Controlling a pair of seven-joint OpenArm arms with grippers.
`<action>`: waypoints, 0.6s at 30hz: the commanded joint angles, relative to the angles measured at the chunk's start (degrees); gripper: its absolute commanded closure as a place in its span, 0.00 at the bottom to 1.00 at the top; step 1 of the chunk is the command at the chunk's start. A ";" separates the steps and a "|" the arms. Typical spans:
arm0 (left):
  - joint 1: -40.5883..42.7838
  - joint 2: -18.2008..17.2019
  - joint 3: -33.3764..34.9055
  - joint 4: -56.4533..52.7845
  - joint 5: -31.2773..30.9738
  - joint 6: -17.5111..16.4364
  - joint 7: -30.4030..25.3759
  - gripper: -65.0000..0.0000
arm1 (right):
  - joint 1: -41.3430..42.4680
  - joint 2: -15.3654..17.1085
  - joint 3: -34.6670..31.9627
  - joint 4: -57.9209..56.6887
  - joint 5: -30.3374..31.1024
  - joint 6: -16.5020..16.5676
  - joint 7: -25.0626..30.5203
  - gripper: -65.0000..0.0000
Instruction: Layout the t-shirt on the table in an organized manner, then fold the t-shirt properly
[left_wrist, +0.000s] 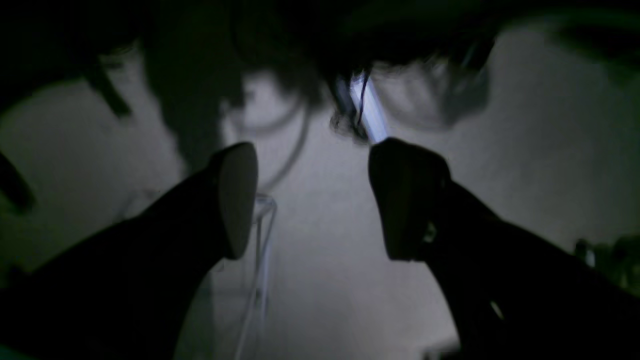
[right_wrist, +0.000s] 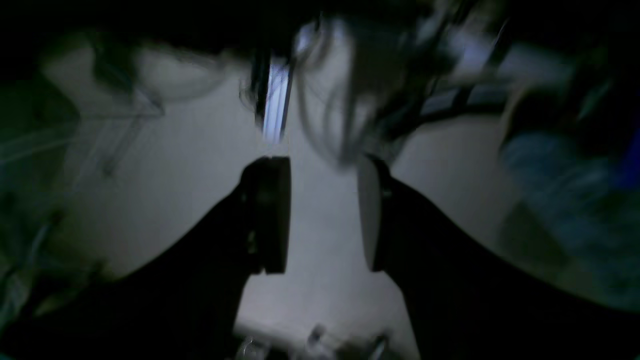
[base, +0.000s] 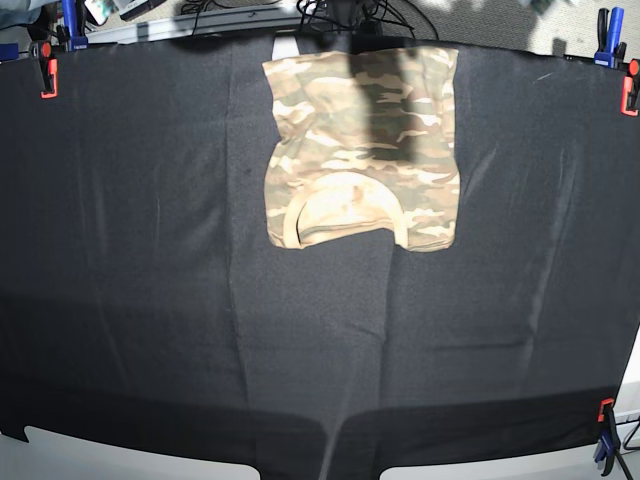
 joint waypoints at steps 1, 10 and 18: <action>-1.49 0.46 1.07 -4.22 -0.28 -1.31 -1.49 0.45 | 1.53 1.14 -1.81 -3.58 -0.28 0.23 0.72 0.67; -24.33 8.22 7.80 -53.62 10.84 -5.92 -12.59 0.45 | 28.50 3.96 -23.61 -55.12 -11.43 -7.85 17.18 0.67; -37.77 11.10 7.80 -78.40 16.24 -5.77 -23.82 0.45 | 45.94 1.95 -33.59 -82.07 -11.61 -11.10 28.55 0.67</action>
